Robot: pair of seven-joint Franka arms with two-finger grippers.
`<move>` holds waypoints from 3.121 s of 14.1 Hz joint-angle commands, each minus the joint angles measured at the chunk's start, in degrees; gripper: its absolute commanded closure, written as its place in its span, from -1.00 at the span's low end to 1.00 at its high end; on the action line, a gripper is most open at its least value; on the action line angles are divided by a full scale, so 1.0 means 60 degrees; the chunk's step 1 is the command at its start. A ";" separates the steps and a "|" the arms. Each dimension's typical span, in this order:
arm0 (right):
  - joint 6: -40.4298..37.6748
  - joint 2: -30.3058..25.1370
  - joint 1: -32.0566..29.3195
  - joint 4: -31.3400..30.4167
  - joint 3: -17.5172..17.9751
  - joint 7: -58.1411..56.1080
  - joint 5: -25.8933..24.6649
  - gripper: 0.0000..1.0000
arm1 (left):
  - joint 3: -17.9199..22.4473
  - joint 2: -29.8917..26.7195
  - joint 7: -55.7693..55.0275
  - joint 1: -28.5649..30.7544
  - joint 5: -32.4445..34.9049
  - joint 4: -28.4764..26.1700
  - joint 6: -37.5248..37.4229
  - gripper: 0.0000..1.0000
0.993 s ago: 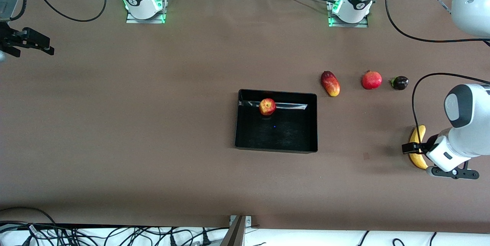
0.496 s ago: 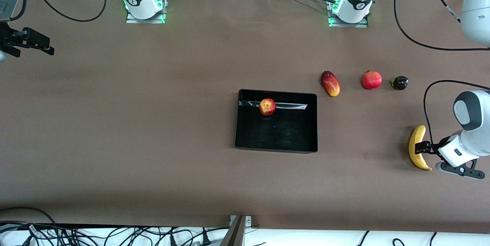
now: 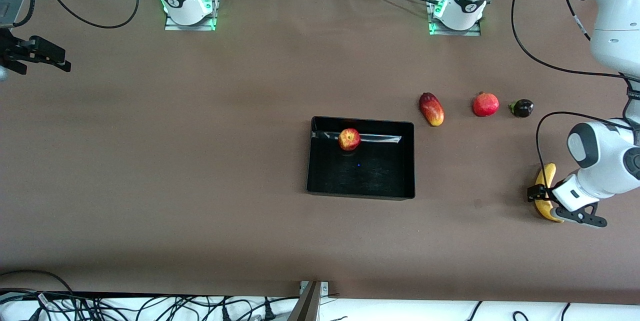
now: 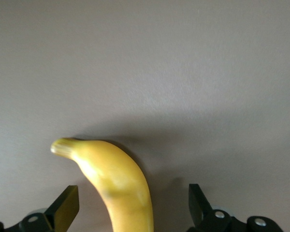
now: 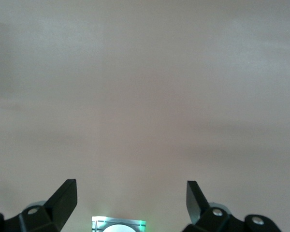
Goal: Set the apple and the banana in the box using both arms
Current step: 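Lower the left gripper and grasp the banana, then lift and carry the banana over the black box with the left gripper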
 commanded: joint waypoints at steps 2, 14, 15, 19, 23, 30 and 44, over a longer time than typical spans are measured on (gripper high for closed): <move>-0.0159 -0.0005 -0.0006 0.0095 0.0013 -0.0020 0.0069 -1.00 | 0.0096 -0.0229 0.0132 0.0075 0.0369 -0.0491 0.0206 -1.00; -0.0159 -0.0005 -0.0021 0.0095 -0.0002 -0.0050 0.0069 -1.00 | -0.0034 -0.2495 -0.1535 -0.0347 -0.0155 -0.1737 -0.1426 1.00; -0.0159 -0.0005 -0.0021 0.0095 -0.0002 -0.0050 0.0069 -1.00 | -0.0093 -0.2905 -0.1944 -0.0727 -0.0709 -0.1708 -0.2159 1.00; -0.0159 -0.0005 -0.0021 0.0095 -0.0002 -0.0050 0.0069 -1.00 | -0.0941 -0.3890 -0.5029 -0.1797 -0.1491 -0.1708 -0.3440 1.00; -0.0159 -0.0005 -0.0021 0.0095 -0.0002 -0.0050 0.0069 -1.00 | -0.0826 -0.3803 -0.8387 -0.4051 -0.1462 -0.1766 -0.3383 1.00; -0.0159 -0.0005 -0.0021 0.0095 -0.0016 -0.0050 0.0069 -1.00 | -0.0665 -0.3043 -1.0706 -0.5798 -0.1418 -0.1693 -0.2621 1.00; -0.0159 0.0010 -0.0021 0.0095 -0.0060 -0.0050 0.0069 -1.00 | -0.0563 -0.1594 -1.1675 -0.6809 -0.1184 -0.0421 -0.2211 1.00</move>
